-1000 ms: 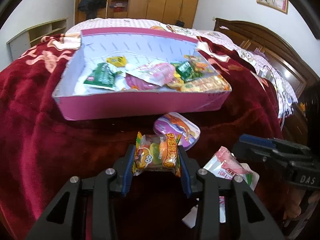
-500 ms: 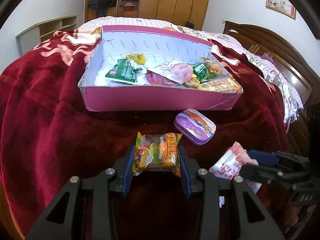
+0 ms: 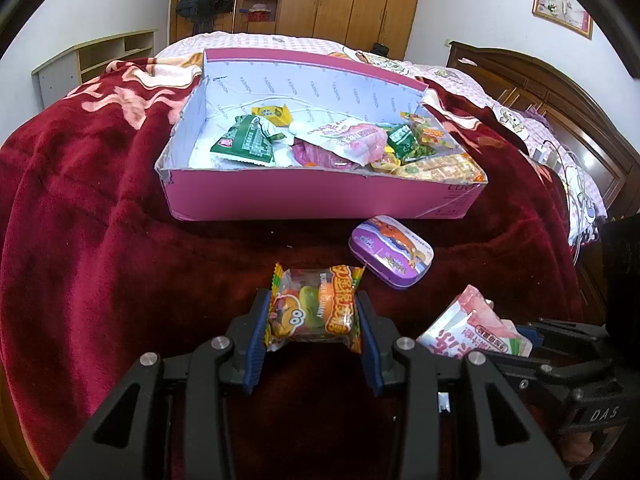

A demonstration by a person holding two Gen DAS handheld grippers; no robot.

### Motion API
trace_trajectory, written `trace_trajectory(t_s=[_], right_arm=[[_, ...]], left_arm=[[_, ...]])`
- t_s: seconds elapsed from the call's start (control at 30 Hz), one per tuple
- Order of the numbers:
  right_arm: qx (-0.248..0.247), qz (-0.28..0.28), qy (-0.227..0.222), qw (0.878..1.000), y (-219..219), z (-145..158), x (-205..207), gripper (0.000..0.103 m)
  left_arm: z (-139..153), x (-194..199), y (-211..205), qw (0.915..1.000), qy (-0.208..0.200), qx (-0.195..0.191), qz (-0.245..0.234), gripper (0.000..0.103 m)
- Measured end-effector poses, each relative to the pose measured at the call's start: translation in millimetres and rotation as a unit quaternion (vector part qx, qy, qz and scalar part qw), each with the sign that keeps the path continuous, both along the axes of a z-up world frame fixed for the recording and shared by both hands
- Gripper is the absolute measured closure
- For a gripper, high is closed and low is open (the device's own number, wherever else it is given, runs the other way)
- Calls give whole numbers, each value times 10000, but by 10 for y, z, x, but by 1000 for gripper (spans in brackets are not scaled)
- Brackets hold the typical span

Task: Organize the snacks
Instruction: 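Grasp the colourful candy bag with the left gripper while the right grasps the pink-white pouch, then carry both bags over the box and open both grippers to drop them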

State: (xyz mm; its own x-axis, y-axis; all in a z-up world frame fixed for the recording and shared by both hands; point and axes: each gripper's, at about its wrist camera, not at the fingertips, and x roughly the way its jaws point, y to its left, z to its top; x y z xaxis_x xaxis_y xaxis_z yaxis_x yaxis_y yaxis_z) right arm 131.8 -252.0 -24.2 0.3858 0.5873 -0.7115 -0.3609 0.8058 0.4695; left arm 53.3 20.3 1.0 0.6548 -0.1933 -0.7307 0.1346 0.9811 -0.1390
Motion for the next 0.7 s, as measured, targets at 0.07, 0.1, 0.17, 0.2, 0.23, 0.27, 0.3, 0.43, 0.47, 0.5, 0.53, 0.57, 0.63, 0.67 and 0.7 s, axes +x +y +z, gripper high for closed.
trace_trajectory(t_s=[0.07, 0.1, 0.17, 0.2, 0.23, 0.27, 0.3, 0.43, 0.47, 0.5, 0.53, 0.57, 0.63, 0.67, 0.7], right_arm=[[102, -5, -79, 9999, -30, 38, -11, 56], [117, -3, -118, 9999, -34, 52, -17, 57], [152, -12, -229, 9996, -45, 98, -37, 59], [173, -16, -263, 9995, -52, 117, -42, 60], [177, -17, -291, 9994, -61, 136, -45, 60], [164, -17, -346, 9993, -63, 161, -49, 61], [156, -20, -392, 9991, -62, 185, -46, 62], [140, -47, -553, 9984, -79, 291, -33, 63], [142, -50, -600, 9981, -85, 320, -30, 63], [143, -52, -640, 9978, -86, 343, -25, 63], [145, -55, -685, 9975, -95, 371, -21, 64], [146, -54, -739, 9971, -100, 401, -14, 64], [115, -71, -830, 9965, -111, 458, -3, 64], [93, -88, -879, 9960, -125, 493, 8, 64], [74, -101, -913, 9957, -137, 518, 20, 64]], left_arm=[[0, -1, 4, 10000, -6, -19, 5, 61], [3, 1, 3, 10000, -9, -24, 6, 61], [10, -1, 1, 10000, -23, -27, 8, 61], [20, -2, 0, 10000, -29, -26, 8, 61], [28, -2, 0, 10000, -40, -26, 8, 61], [38, -2, -1, 10000, -53, -25, 11, 61], [54, -2, -1, 10000, -70, -25, 13, 61], [131, 7, -3, 9999, -158, -30, 17, 61], [154, 11, -5, 9998, -182, -31, 12, 61], [172, 17, 0, 9998, -199, -31, 10, 61], [196, 27, 0, 9997, -224, -29, 11, 61], [212, 34, 4, 9997, -239, -28, 12, 61], [258, 61, 9, 9996, -284, -25, 23, 61], [287, 78, 12, 9995, -316, -28, 34, 61], [305, 93, 17, 9994, -333, -29, 42, 61]])
